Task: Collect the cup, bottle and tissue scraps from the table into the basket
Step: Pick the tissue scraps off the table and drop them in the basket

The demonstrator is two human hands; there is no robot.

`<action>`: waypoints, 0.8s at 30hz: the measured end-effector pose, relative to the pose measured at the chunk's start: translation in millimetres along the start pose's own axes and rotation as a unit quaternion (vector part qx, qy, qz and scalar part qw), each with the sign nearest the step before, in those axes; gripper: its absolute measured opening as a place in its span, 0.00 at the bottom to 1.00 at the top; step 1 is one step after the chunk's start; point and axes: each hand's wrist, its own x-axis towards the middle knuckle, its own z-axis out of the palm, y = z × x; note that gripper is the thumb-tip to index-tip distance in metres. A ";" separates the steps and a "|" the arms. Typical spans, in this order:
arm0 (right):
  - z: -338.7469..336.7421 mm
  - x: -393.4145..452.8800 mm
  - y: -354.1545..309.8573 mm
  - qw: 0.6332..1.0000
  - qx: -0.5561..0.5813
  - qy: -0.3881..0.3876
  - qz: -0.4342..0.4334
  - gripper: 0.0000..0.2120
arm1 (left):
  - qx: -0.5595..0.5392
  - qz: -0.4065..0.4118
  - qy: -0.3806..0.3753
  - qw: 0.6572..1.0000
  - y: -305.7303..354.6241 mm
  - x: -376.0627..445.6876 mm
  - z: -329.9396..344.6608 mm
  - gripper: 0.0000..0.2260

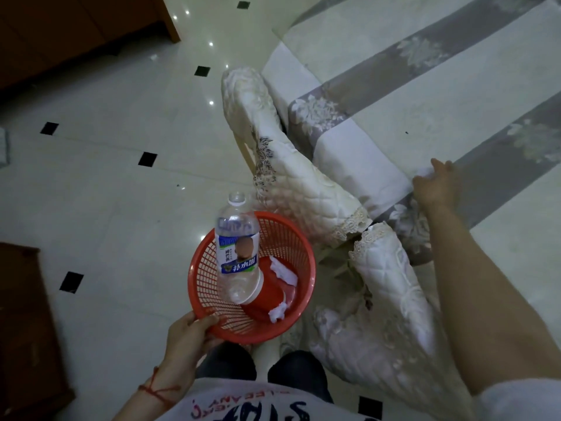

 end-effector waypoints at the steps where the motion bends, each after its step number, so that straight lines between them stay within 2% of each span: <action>1: 2.0 1.5 1.5 1.000 -0.011 -0.008 -0.005 0.25 | -0.002 0.002 0.001 1.000 -0.2 -1.4 3.5 0.06; 6: 11.8 -0.7 6.2 0.998 -0.037 0.004 -0.052 0.21 | -0.001 0.009 0.000 1.000 -0.8 -7.4 14.5 0.06; 11: 15.4 -10.1 1.6 0.997 -0.015 0.013 -0.071 0.17 | -0.001 0.019 -0.002 1.000 -0.9 -10.9 18.3 0.06; 14: 11.7 -17.8 -15.8 0.996 0.037 -0.008 -0.078 0.15 | -0.007 0.021 -0.010 1.000 -0.4 -11.0 16.5 0.06; 17: 2.0 -32.4 -42.4 0.991 0.071 0.009 -0.110 0.13 | -0.016 0.025 -0.017 0.999 1.4 -9.5 14.4 0.06; 24: -22.0 -105.4 -130.2 0.948 0.246 0.050 -0.197 0.09 | -0.058 0.038 -0.019 0.997 5.8 -2.3 -0.7 0.06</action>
